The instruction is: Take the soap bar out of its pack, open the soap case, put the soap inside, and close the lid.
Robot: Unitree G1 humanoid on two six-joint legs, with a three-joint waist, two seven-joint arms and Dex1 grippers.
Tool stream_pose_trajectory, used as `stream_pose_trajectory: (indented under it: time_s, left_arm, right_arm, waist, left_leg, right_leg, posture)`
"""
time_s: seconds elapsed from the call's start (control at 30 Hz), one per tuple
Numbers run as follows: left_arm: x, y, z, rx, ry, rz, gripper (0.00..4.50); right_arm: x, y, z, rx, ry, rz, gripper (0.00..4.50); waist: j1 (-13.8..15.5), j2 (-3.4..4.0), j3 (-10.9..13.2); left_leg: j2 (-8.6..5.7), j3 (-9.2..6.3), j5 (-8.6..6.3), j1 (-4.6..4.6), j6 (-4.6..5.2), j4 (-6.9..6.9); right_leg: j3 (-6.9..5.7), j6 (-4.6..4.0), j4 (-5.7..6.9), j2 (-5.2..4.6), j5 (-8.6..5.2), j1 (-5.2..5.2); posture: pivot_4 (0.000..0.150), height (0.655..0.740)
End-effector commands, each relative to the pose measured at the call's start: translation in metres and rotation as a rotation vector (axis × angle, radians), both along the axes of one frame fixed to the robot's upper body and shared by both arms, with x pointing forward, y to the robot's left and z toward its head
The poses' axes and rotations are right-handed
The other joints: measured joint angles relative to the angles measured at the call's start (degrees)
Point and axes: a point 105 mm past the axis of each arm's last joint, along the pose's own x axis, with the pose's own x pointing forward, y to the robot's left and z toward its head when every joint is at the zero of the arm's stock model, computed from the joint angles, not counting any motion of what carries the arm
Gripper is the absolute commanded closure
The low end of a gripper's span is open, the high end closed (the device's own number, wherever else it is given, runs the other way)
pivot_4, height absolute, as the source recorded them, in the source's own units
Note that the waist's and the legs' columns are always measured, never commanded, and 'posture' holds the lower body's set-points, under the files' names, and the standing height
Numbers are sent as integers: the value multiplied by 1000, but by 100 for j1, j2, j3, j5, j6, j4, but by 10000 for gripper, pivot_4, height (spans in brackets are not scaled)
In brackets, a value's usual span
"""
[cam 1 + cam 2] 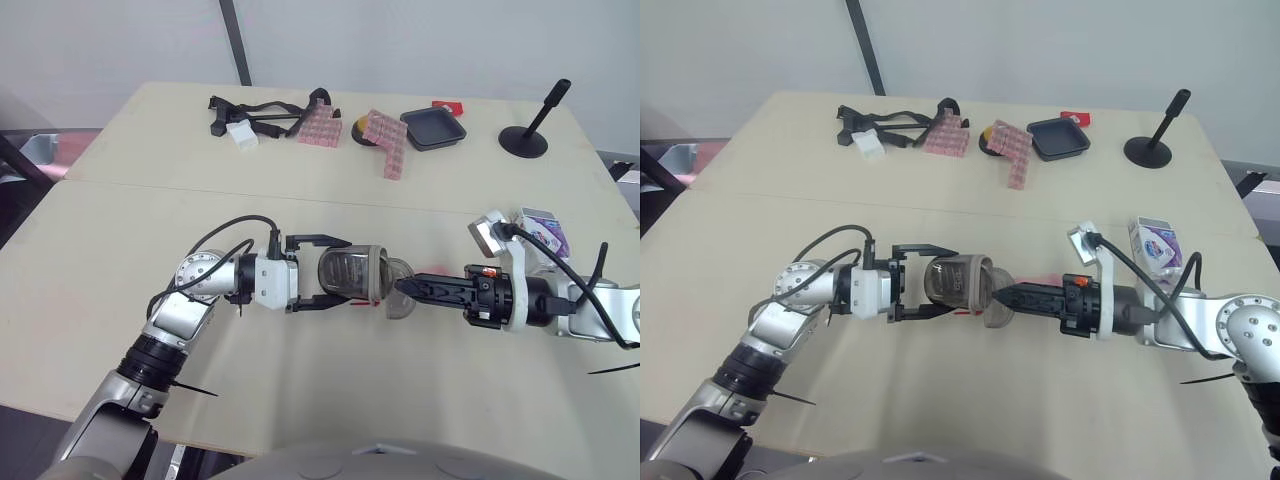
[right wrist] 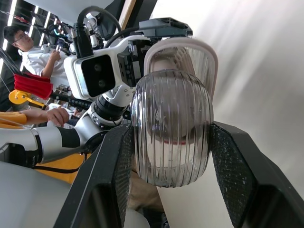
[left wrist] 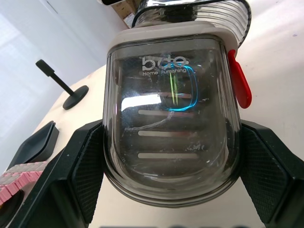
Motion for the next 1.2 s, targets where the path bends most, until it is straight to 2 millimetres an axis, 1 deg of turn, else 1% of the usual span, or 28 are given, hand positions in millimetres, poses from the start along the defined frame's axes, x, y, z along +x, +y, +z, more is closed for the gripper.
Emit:
stream_pose_trajectory:
  time_s: [0.03,0.13,0.33,0.43,0.57,0.67,0.77,0.93,1.07,1.2]
  left_arm:
    - [0,2,6,-20,-12,7,10424]
    - [0,2,5,-17,-7,6,10424]
    - [1,2,3,-12,0,7,10424]
    - [2,2,3,-9,0,9,10424]
    - [3,2,2,-7,2,10,10424]
    - [4,1,2,-9,4,11,10424]
    - [4,1,1,-10,7,11,10424]
    - [6,0,1,-12,13,13,10424]
    - [6,0,1,-14,19,15,10424]
    - [7,-1,1,-15,21,17,10424]
  right_arm:
    - [4,-13,11,9,-29,-41,25033]
    - [9,-25,12,-10,-25,-97,25033]
    - [24,-62,12,-122,-5,-258,25033]
    - [32,-84,7,-238,15,-379,25033]
    - [39,-114,-5,-420,48,-535,25033]
    - [41,-130,-11,-526,54,-606,25033]
    - [40,-136,-15,-592,52,-625,25033]
    - [49,-144,-22,-735,-1,-688,25033]
    - [52,-139,-31,-749,22,-682,25033]
    - [59,-136,-36,-741,36,-691,25033]
  waist:
    - [8,0,0]
    - [22,-1,0]
    - [30,-1,0]
    - [38,0,0]
    - [43,-1,1]
    - [45,-1,1]
    - [41,-1,1]
    - [29,-1,1]
    - [24,-2,1]
    - [15,0,1]
  left_leg:
    - [0,0,0,0,0,0]
    - [-1,0,0,-2,1,0]
    - [-1,1,0,-1,1,0]
    - [-1,0,-1,-1,2,0]
    - [-1,0,-1,0,1,-1]
    - [-2,0,-1,0,1,-2]
    - [-2,0,-1,0,1,-2]
    - [-6,1,-1,2,-1,-3]
    - [-8,0,-3,7,-5,-3]
    - [-11,0,-4,6,-7,-3]
  right_leg:
    - [0,0,0,0,0,0]
    - [0,0,-4,-1,0,0]
    - [1,-1,-5,-1,0,2]
    - [1,-1,-7,-1,0,2]
    - [1,-1,-9,0,-1,3]
    - [1,0,-10,0,-1,3]
    - [1,1,-10,0,-1,3]
    - [2,3,-10,1,-1,5]
    - [2,5,-12,5,-1,11]
    - [2,7,-12,8,-1,12]
  posture:
    - [1500,7398]
    - [1500,7398]
    - [1500,7398]
    - [1500,7398]
    - [1500,7398]
    - [1500,7398]
    - [1500,7398]
    - [1500,7398]
    - [1500,7398]
    - [1500,7398]
